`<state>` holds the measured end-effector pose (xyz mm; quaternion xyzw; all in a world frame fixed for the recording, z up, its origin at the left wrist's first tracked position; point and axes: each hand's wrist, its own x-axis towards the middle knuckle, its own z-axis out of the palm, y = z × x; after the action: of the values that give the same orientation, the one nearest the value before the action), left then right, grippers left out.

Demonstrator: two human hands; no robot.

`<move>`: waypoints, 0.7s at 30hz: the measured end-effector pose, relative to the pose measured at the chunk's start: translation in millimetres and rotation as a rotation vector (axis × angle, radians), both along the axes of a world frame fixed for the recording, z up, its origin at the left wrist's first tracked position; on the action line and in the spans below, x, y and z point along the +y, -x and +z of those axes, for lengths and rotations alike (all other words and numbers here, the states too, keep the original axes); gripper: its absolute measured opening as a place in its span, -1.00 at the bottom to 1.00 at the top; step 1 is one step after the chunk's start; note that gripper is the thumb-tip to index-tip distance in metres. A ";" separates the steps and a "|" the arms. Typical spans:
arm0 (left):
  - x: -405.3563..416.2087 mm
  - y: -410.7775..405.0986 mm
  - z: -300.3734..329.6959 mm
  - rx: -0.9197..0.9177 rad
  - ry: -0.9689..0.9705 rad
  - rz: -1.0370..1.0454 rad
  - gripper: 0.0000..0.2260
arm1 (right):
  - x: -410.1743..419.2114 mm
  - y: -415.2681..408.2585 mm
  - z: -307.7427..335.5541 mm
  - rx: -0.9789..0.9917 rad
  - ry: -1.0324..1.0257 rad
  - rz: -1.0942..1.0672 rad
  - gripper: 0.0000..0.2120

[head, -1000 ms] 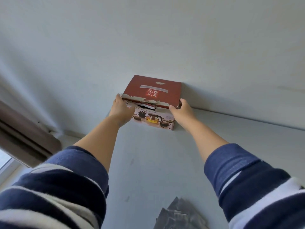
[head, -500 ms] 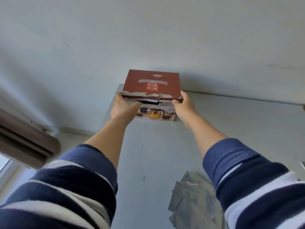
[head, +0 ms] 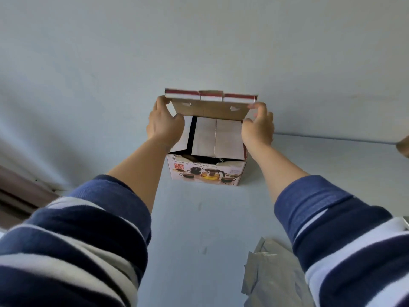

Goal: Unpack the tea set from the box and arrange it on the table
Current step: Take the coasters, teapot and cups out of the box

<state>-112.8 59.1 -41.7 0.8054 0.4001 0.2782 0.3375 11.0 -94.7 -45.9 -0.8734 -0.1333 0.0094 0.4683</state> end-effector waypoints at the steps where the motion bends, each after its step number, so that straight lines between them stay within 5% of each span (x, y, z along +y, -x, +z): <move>1: 5.0 -7.7 -2.3 0.033 -0.014 -0.048 -0.56 | 5.5 -8.1 0.3 0.016 0.005 0.036 -0.61; 7: 12.6 -41.2 -39.5 0.466 0.043 -0.187 -0.50 | 26.9 -44.4 -11.2 0.183 -0.061 0.288 -0.32; 15: 14.9 -42.5 -54.4 0.536 -0.016 -0.155 -0.54 | 42.8 -50.6 -27.0 0.118 -0.090 0.233 -0.33; 21: 13.1 -35.4 -50.0 0.547 0.003 -0.191 -0.53 | 28.5 -7.3 -42.2 0.011 0.582 0.425 -0.08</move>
<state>-77.4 72.2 -91.7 0.8841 0.3989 0.0171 0.2428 18.4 -66.2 -88.1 -0.9228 -0.3012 0.1488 0.1884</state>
